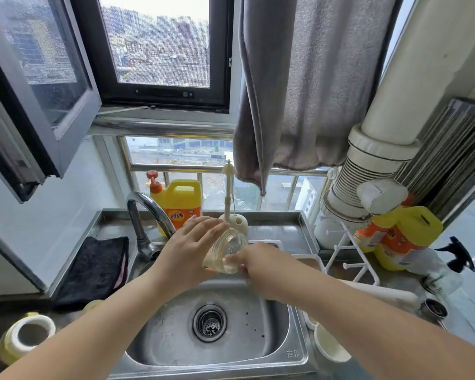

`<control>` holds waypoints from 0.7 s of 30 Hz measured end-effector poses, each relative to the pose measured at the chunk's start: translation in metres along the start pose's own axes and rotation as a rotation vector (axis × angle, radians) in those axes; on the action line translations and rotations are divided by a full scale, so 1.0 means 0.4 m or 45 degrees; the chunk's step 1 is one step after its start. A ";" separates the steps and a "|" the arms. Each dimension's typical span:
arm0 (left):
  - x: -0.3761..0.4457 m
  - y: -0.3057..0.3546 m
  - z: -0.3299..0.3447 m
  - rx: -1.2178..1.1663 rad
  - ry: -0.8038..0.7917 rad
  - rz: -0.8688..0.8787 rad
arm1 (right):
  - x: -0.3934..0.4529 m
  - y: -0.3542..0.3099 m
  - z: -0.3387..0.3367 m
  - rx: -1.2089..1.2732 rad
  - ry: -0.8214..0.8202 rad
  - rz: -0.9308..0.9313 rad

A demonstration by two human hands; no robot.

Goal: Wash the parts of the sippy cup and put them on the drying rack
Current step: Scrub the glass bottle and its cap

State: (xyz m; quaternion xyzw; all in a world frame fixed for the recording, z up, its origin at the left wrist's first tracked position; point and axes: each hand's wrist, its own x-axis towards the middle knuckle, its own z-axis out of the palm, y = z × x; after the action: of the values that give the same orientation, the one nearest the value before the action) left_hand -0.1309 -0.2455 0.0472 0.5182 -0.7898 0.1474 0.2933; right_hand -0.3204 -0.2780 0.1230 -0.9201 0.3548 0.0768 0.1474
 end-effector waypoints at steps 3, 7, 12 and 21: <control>-0.003 0.005 -0.008 -0.023 0.103 -0.047 | -0.003 0.007 0.000 0.820 -0.075 0.056; 0.010 0.003 -0.033 -0.061 0.185 -0.071 | -0.011 0.011 -0.008 1.657 -0.216 0.123; 0.003 0.003 -0.030 -0.104 0.095 -0.104 | -0.011 -0.005 0.009 0.529 0.048 -0.047; 0.010 -0.012 -0.041 -0.107 0.059 -0.124 | -0.045 0.038 -0.034 -0.115 -0.059 -0.113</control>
State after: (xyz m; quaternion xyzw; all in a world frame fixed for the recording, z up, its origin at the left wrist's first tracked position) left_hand -0.1228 -0.2416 0.0623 0.5395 -0.7622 0.1116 0.3399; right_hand -0.3435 -0.2816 0.1369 -0.9385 0.3064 0.1075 0.1171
